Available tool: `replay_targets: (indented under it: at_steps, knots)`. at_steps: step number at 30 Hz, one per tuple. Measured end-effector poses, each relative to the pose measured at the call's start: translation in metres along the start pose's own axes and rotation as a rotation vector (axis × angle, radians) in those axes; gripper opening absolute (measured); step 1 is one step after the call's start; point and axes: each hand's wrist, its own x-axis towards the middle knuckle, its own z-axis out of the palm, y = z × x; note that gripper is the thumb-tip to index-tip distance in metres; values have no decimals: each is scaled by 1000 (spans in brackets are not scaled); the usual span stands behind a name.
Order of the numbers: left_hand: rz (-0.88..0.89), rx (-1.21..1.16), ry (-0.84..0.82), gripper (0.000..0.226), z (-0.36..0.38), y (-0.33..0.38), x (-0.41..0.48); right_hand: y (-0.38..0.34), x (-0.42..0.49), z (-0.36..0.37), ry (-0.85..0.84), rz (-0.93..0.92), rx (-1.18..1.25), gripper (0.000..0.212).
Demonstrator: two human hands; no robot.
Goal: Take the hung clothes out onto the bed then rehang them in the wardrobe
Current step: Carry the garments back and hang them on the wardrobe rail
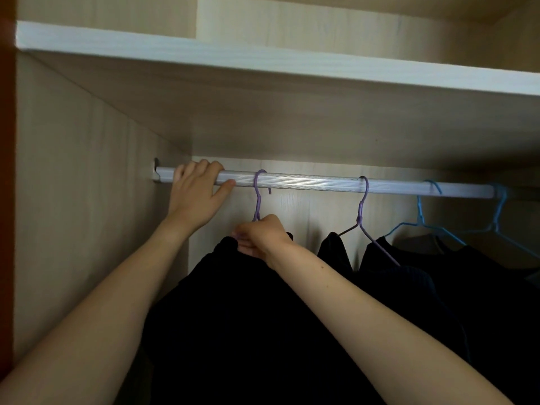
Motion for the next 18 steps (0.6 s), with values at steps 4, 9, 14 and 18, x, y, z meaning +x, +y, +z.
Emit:
replay_targets:
  at_steps: [4,9,14,18]
  knots:
    - [1,-11,3,30,1,0,0,1,4,-10,54,-26,-143,13]
    - [4,-19,15,30,1,0,-1,4,1,-39,194,-105,-394,20]
    - [-1,-17,20,30,1,1,-1,10,1,-57,266,-134,-444,16]
    - [9,-14,34,30,1,2,-1,12,-3,-60,249,-180,-418,25]
